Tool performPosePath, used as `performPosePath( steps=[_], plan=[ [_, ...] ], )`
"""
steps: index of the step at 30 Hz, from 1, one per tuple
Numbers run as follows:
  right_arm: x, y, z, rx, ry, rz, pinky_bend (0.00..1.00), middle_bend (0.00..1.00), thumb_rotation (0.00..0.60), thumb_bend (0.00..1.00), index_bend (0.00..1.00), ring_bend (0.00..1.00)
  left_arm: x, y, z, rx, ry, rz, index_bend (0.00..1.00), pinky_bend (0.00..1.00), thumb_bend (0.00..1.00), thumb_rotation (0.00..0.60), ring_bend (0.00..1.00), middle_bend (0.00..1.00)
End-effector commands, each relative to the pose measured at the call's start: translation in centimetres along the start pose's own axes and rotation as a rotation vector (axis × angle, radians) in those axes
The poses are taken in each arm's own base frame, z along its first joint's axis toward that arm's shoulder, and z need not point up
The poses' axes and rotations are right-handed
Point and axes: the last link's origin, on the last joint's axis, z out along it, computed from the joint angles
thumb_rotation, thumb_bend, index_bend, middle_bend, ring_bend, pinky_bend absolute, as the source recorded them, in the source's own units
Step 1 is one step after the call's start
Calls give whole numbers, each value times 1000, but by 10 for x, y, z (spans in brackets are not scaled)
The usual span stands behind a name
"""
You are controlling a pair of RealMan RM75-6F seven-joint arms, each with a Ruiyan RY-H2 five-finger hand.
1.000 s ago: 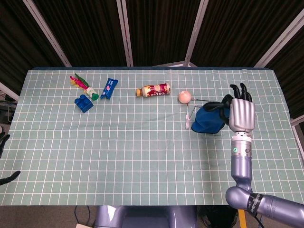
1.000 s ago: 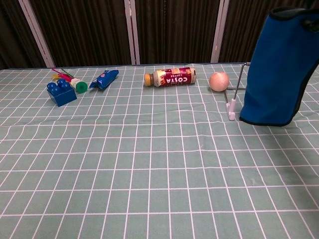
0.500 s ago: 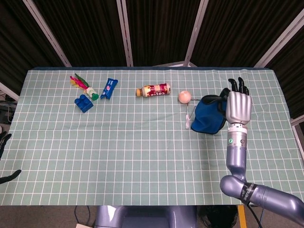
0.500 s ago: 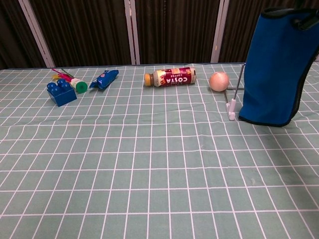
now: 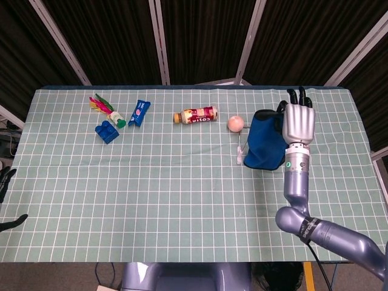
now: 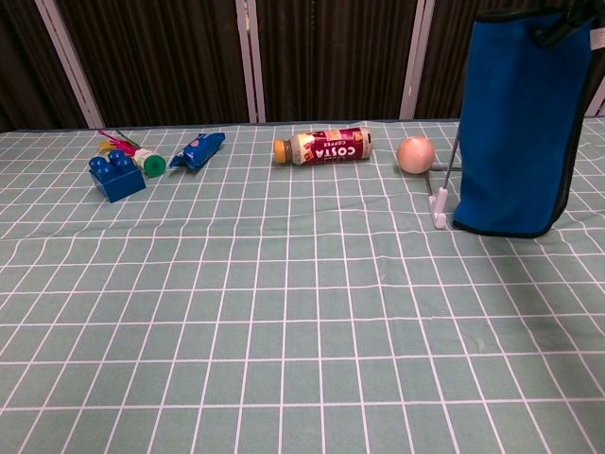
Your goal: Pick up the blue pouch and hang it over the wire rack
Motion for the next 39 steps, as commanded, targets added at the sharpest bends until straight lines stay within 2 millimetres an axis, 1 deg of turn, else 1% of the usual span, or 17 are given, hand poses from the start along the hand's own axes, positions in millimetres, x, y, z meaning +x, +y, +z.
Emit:
performPosePath(
  steps=[1, 3, 5, 14, 19, 21, 27, 34, 35, 36, 37, 38, 39],
  plan=[
    [-2, -5, 6, 2, -1, -7, 189, 138, 600, 557, 736, 0, -1, 0, 1, 3, -1, 2, 0, 0, 0, 600, 0, 0],
    [-4, -5, 10, 4, 1, -19, 189, 138, 600, 558, 736, 0, -2, 0, 2, 6, -7, 3, 0, 0, 0, 600, 0, 0],
    [-8, -6, 19, 4, -1, -48, 189, 138, 600, 559, 736, 0, -3, 0, 3, 10, -15, 8, 0, 0, 0, 600, 0, 0],
    [-23, -8, 39, -19, -34, -55, 190, 138, 600, 557, 736, 0, -8, 0, 8, 29, -28, 24, 0, 0, 0, 600, 0, 0],
    [-28, -7, 46, -33, -59, -59, 189, 138, 600, 558, 736, 0, -11, 0, 10, 37, -37, 32, 0, 0, 0, 600, 0, 0],
    [-34, -5, 50, -35, -88, -72, 189, 139, 600, 558, 736, 0, -14, -1, 12, 43, -47, 39, 0, 0, 0, 600, 0, 0],
    [-41, -7, 59, -39, -123, -84, 189, 138, 600, 558, 736, 0, -19, 0, 15, 52, -61, 52, 0, 0, 0, 600, 0, 0],
    [-50, -5, 65, -51, -182, -98, 189, 138, 600, 548, 736, 0, -23, -1, 19, 65, -74, 62, 0, 0, 0, 600, 0, 0],
    [-51, -5, 66, -52, -186, -99, 189, 138, 600, 517, 719, 0, -23, -1, 19, 66, -76, 64, 0, 0, 0, 600, 0, 0],
    [-52, -6, 67, -55, -185, -92, 187, 138, 600, 470, 673, 0, -24, -1, 20, 68, -78, 67, 0, 0, 0, 600, 0, 0],
    [-53, -6, 67, -58, -179, -85, 178, 132, 600, 355, 552, 0, -25, -1, 20, 70, -80, 68, 0, 0, 0, 600, 0, 0],
    [-55, -6, 68, -61, -168, -82, 160, 115, 600, 205, 391, 0, -25, -1, 21, 71, -82, 69, 0, 0, 0, 600, 0, 0],
    [-55, -7, 69, -62, -159, -82, 144, 99, 600, 119, 285, 0, -26, -1, 21, 72, -83, 71, 0, 0, 0, 600, 0, 0]
  ],
)
